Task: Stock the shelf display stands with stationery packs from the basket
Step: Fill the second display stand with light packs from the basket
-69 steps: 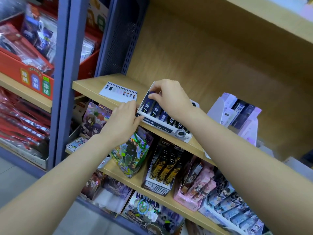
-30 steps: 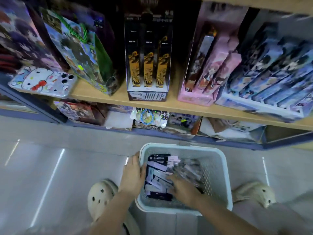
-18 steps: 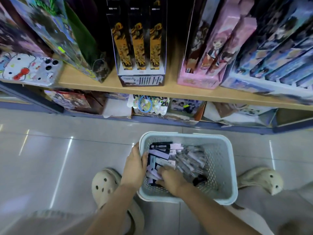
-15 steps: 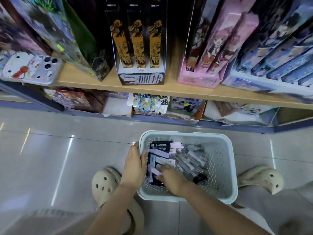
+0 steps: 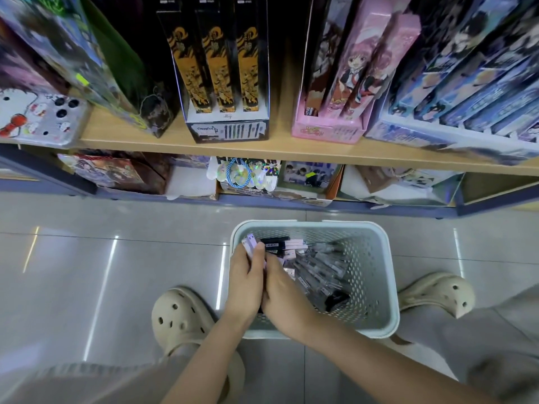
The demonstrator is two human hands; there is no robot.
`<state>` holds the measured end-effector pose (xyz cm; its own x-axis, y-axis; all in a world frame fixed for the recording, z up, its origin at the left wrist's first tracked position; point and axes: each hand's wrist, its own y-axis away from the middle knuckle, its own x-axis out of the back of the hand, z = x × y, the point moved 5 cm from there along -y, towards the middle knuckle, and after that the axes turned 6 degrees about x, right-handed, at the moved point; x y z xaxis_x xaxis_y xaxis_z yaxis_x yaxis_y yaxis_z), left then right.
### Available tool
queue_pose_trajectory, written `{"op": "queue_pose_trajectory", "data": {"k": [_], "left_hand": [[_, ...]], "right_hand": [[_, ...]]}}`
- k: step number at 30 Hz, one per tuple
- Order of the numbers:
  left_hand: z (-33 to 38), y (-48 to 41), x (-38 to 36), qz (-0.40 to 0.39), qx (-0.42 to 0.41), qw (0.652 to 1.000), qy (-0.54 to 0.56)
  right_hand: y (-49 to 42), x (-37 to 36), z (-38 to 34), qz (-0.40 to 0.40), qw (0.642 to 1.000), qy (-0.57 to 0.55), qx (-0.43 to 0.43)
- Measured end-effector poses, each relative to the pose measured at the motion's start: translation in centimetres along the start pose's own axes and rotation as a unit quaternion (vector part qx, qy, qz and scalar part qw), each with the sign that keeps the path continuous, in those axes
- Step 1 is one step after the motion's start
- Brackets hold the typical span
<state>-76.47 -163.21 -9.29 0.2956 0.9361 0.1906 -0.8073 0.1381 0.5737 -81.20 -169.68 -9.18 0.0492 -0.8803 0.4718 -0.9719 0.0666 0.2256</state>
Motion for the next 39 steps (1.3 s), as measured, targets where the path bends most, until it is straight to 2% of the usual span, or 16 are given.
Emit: {"op": "queue_pose_trajectory", "data": {"k": [2,4,7,10,12,14,17,22,26,30,34,39], "left_hand": [[0.0,-0.1,0.3,-0.003,0.021,1.0,0.022],[0.1,-0.4,0.8,0.003,0.016,0.999,0.027],[0.3,-1.5,2.3,0.049,0.0,0.997,0.065],[0.3,-2.4,3.9,0.085,-0.01,0.991,0.099],[0.2,-2.8,4.7,0.105,-0.006,0.989,0.105],[0.1,-2.9,5.2,0.117,-0.001,0.987,0.107],[-0.4,-3.1,5.6,0.125,0.006,0.987,0.098],[-1.2,-3.2,5.4,0.132,0.025,0.988,0.081],[-1.3,-3.3,5.3,0.135,0.029,0.988,0.073],[-1.1,-3.1,5.1,0.137,0.023,0.988,0.071],[-1.2,-3.0,4.7,0.125,0.017,0.991,0.044],[-0.4,-2.8,4.6,0.112,0.002,0.994,0.015]], "right_hand": [[-0.2,-0.3,-0.4,-0.012,0.999,0.009,0.03],[-0.1,-0.4,-0.4,-0.057,0.997,-0.026,0.054],[0.1,0.2,0.7,-0.101,0.992,-0.038,0.061],[-0.9,1.4,4.1,-0.048,0.999,-0.011,-0.007],[-2.2,1.7,7.2,-0.046,0.995,0.025,-0.083],[-3.3,1.7,9.6,-0.065,0.988,0.073,-0.121],[-4.2,0.9,11.3,-0.109,0.98,0.106,-0.128],[-4.9,0.1,12.0,-0.112,0.97,0.189,-0.103],[-5.7,-0.9,12.2,-0.15,0.952,0.244,-0.111],[-6.1,-1.6,11.7,-0.148,0.964,0.185,-0.119],[-5.4,-2.4,12.2,-0.164,0.966,0.081,-0.185],[-5.1,-2.5,12.0,-0.172,0.962,0.082,-0.196]]}}
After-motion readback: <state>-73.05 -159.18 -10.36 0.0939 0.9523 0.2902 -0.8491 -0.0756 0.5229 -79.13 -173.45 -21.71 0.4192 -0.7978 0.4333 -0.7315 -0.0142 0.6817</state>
